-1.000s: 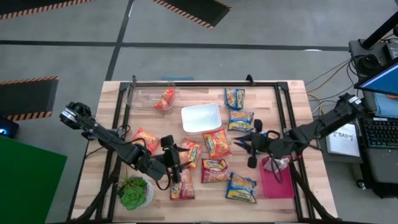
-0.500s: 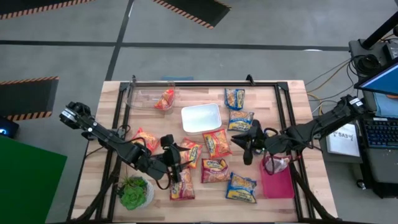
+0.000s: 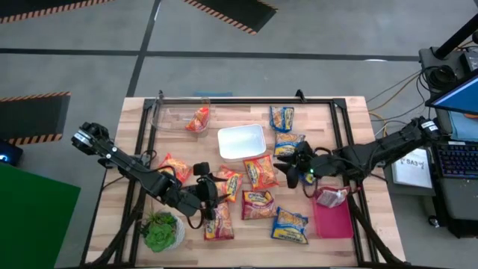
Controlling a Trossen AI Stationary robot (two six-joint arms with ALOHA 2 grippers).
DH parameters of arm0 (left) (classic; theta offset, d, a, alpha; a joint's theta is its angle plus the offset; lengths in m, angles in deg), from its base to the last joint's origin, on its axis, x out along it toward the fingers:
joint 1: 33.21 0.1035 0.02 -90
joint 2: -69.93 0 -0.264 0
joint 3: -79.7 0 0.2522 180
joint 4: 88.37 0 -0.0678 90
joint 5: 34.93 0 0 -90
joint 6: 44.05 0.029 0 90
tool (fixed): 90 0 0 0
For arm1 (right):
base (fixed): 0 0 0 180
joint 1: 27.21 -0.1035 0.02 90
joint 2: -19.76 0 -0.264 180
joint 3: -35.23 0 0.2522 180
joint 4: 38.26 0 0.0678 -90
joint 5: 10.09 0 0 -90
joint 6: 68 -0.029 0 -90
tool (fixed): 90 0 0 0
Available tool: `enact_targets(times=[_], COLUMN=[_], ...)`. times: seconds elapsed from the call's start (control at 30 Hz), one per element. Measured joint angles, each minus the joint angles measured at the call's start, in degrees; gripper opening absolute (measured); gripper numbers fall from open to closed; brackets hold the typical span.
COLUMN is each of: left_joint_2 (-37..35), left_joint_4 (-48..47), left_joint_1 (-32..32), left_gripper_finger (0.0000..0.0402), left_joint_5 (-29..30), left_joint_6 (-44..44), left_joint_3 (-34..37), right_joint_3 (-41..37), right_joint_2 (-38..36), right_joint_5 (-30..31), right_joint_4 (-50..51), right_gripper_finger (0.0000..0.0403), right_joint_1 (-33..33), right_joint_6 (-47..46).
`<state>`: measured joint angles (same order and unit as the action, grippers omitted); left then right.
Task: Sort Maruchan noodles
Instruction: Put the blue noodle pack into the white bin
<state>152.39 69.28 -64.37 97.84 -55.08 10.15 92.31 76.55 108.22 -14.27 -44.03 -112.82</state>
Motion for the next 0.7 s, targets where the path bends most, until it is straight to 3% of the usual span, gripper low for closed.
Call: enact_targets(times=[0.3,0.5,0.7], left_joint_2=[0.0,0.0,-0.1], left_joint_4=[0.0,-1.1,-1.8], left_joint_1=[0.0,0.0,0.2], left_gripper_finger=[0.0207,0.0207,0.0207], left_joint_5=[1.6,4.9,9.1], left_joint_6=[0.7,3.9,11.2], left_joint_3=[0.0,0.0,-0.5], right_joint_3=[4.9,5.0,7.6], right_joint_2=[3.8,9.0,15.6], right_joint_5=[-9.7,-18.5,-19.3], right_joint_4=[22.8,24.9,28.5], right_gripper_finger=[0.0212,0.021,0.021], right_joint_1=[14.2,21.4,25.8], right_joint_6=[-1.6,10.3,16.8])
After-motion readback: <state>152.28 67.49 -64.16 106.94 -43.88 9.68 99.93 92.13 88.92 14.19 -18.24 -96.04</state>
